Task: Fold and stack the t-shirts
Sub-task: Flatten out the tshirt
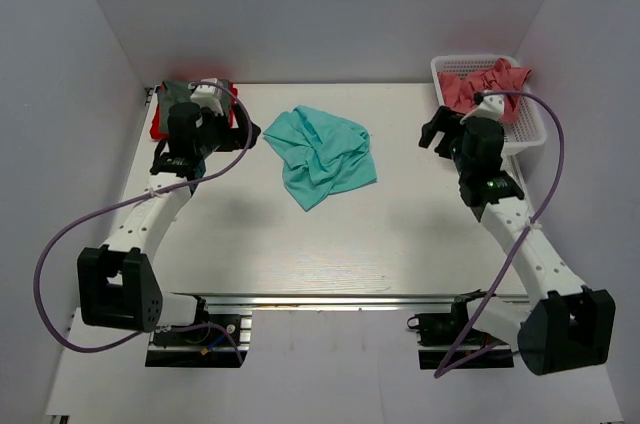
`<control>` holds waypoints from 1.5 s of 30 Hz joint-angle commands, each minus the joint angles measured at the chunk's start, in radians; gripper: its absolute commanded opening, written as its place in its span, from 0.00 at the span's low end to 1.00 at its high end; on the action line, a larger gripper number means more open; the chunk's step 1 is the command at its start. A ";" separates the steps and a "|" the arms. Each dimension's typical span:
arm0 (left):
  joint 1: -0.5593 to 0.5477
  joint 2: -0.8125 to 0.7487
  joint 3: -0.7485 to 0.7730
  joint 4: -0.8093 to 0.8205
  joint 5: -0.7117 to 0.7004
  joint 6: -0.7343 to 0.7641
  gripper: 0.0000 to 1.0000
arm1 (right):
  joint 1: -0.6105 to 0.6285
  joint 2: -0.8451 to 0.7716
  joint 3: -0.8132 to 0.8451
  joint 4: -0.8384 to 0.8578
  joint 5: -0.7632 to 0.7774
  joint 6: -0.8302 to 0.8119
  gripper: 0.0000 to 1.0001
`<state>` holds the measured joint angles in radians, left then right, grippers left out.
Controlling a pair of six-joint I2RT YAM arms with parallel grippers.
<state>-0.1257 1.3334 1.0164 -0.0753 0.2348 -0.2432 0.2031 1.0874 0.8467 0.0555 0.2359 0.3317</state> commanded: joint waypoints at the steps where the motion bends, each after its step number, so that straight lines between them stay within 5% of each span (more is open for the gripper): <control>1: 0.001 0.003 0.050 0.002 0.093 0.024 1.00 | 0.002 0.073 0.155 -0.130 -0.046 -0.026 0.90; 7: -0.008 0.252 0.192 -0.081 0.066 0.013 1.00 | 0.010 0.189 0.244 -0.209 -0.018 -0.097 0.90; 15: -0.008 0.642 0.522 -0.240 -0.019 -0.031 1.00 | 0.080 0.466 0.432 -0.345 -0.324 -0.189 0.90; 24: -0.017 0.868 0.677 -0.258 -0.028 -0.053 0.85 | 0.261 0.811 0.752 -0.468 -0.336 -0.211 0.85; 26: -0.017 0.898 0.688 -0.245 -0.019 -0.064 0.80 | 0.289 0.873 0.837 -0.483 -0.331 -0.214 0.76; 31: -0.035 0.937 0.697 -0.224 0.003 -0.064 0.68 | 0.361 0.996 0.931 -0.534 -0.276 -0.232 0.75; 35: -0.057 0.963 0.717 -0.224 0.014 -0.064 0.43 | 0.395 1.020 0.939 -0.522 -0.265 -0.240 0.65; 42: -0.066 0.938 0.685 -0.184 0.014 -0.054 0.07 | 0.415 1.091 0.940 -0.497 -0.106 -0.208 0.63; 45: -0.066 0.914 0.666 -0.159 0.023 -0.054 0.00 | 0.418 1.092 0.924 -0.459 -0.086 -0.201 0.53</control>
<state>-0.1875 2.2967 1.7069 -0.2565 0.2367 -0.3046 0.6193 2.1715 1.7466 -0.4450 0.0906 0.1204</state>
